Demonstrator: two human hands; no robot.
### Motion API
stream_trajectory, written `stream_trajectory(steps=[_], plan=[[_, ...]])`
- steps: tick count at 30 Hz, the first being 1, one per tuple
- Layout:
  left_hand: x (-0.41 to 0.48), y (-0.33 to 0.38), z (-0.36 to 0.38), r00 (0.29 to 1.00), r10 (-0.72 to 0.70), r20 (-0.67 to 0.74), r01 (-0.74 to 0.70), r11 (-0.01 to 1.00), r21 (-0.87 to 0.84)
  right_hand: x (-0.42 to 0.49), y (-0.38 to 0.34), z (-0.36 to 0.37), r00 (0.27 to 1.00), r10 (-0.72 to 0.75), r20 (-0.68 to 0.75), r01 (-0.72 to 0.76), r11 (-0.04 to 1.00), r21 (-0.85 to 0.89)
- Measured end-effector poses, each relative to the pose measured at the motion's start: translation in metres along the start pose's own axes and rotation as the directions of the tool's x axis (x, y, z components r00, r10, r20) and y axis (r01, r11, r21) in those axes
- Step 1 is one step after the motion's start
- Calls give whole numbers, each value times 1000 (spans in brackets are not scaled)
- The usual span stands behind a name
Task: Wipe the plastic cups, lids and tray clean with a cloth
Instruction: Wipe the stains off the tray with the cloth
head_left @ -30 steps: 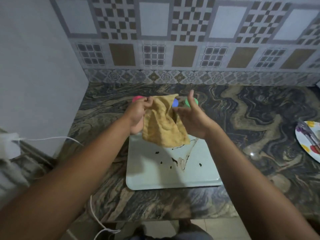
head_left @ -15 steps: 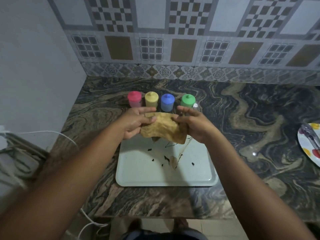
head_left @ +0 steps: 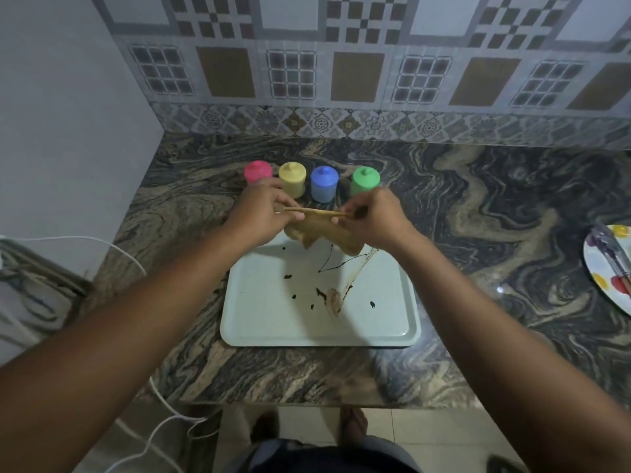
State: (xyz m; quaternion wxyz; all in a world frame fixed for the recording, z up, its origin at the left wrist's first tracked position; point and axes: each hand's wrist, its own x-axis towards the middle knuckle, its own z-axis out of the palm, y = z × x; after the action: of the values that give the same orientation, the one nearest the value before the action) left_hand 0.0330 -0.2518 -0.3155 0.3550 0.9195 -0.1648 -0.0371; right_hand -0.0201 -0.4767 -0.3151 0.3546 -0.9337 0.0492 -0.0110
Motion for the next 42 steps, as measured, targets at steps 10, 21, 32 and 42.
stream_trajectory(steps=[10,21,32,42], plan=[[1,-5,25,999,21,25,-19,996,-93,15,25,18,953,-283,111,301,928,-219],[4,-25,61,978,170,-119,-178,982,-59,18,51,40,897,-417,-148,311,832,-460],[-45,-95,67,988,91,-127,-54,962,268,-23,54,81,969,-205,137,245,857,-453],[-66,-147,72,974,-211,-85,227,932,283,6,41,146,939,307,157,-200,856,-476]])
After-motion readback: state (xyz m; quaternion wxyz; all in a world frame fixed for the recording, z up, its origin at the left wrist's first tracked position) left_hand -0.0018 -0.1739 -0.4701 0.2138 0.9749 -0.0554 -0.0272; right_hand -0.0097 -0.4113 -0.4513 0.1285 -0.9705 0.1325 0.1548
